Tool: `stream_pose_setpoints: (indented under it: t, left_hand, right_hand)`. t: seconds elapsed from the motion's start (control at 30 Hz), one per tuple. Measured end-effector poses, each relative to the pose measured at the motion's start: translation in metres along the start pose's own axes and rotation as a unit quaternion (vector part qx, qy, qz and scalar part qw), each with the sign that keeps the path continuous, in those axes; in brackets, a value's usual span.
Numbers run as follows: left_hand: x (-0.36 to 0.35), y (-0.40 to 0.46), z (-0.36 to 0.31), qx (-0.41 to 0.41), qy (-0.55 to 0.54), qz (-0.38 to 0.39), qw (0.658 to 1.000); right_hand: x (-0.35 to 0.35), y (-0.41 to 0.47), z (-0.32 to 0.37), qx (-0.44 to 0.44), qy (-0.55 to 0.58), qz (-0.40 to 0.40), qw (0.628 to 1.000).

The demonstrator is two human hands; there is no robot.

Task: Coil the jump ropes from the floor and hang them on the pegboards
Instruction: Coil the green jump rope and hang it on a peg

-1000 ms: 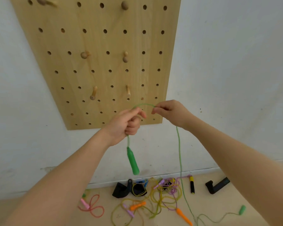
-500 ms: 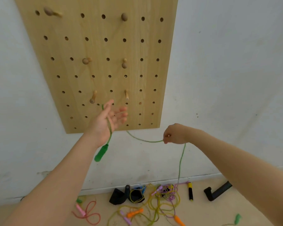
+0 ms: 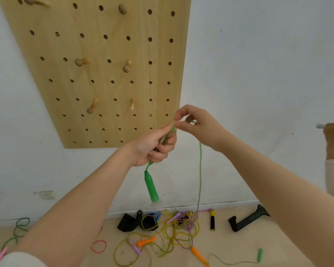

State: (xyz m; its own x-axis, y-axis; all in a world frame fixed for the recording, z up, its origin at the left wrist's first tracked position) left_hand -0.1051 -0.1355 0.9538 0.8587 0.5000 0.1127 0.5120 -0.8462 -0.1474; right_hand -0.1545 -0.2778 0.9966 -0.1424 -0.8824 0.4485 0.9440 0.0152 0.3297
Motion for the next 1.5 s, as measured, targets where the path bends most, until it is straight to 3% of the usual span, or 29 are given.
stream_pose_setpoints:
  t: [0.1, 0.3, 0.43, 0.57, 0.67, 0.73, 0.8, 0.87, 0.93, 0.97, 1.03, 1.13, 1.2, 1.37, 1.5]
  left_hand:
    - [-0.011, 0.004, -0.006, -0.022, -0.04, 0.013, 0.999]
    - [-0.011, 0.0, 0.003, -0.114, -0.116, -0.07, 0.984]
    - [-0.002, -0.012, 0.008, -0.196, -0.24, -0.128, 0.942]
    - [0.02, -0.034, 0.003, -0.256, -0.288, -0.151, 0.91]
    - [0.05, -0.06, -0.004, -0.288, -0.311, -0.187, 0.886]
    - [0.073, -0.076, -0.005, -0.287, -0.305, -0.23, 0.878]
    - [0.091, -0.086, -0.001, -0.264, -0.289, -0.273, 0.879]
    - [0.105, -0.09, 0.006, -0.236, -0.28, -0.31, 0.878]
    - [0.118, -0.09, 0.013, -0.2, -0.273, -0.348, 0.874]
    - [0.125, -0.091, 0.018, -0.182, -0.266, -0.36, 0.875]
    - [0.14, -0.09, 0.03, -0.133, -0.22, -0.372, 0.892]
    - [0.155, -0.091, 0.051, -0.04, -0.072, -0.364, 0.928]
    - [0.158, -0.093, 0.059, -0.002, -0.034, -0.327, 0.944]
    - [0.15, -0.1, 0.05, -0.015, -0.063, -0.196, 0.978]
    - [0.15, -0.101, 0.039, -0.045, -0.097, -0.133, 0.985]
  right_hand:
    - [0.002, -0.01, -0.011, -0.031, 0.081, 0.114, 0.99]
    - [0.004, -0.005, -0.013, -0.022, 0.151, 0.076, 0.985]
    - [-0.01, 0.013, -0.011, -0.031, 0.227, 0.073, 0.971]
    - [-0.033, 0.031, -0.02, -0.051, 0.26, 0.141, 0.954]
    - [-0.036, 0.048, -0.038, -0.085, 0.273, 0.122, 0.951]
    - [-0.043, 0.059, -0.051, -0.096, 0.183, 0.077, 0.975]
    - [-0.064, 0.07, -0.056, -0.076, -0.017, 0.084, 0.993]
    - [-0.098, 0.072, -0.05, -0.055, -0.2, 0.199, 0.958]
    - [-0.132, 0.067, -0.037, -0.045, -0.327, 0.329, 0.885]
    - [-0.145, 0.065, -0.029, -0.043, -0.361, 0.375, 0.853]
    - [-0.162, 0.063, -0.007, -0.022, -0.36, 0.422, 0.832]
    - [-0.171, 0.072, 0.029, 0.05, -0.275, 0.404, 0.871]
    - [-0.169, 0.086, 0.044, 0.096, -0.228, 0.354, 0.902]
    - [-0.151, 0.116, 0.048, 0.109, -0.075, 0.196, 0.972]
    - [-0.146, 0.125, 0.034, 0.081, 0.048, 0.132, 0.987]
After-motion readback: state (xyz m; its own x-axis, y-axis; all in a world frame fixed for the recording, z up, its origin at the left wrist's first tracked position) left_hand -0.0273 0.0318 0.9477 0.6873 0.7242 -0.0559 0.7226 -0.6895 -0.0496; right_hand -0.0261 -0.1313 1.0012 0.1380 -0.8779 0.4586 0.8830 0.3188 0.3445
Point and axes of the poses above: each hand's wrist, its own y-axis towards the middle knuckle, its own x-axis out of the back of the hand, z = x × y, the point moved 2 cm from there along y, towards the middle knuckle, and after that the axes turned 12 degrees about y, right-handed, at the moved point
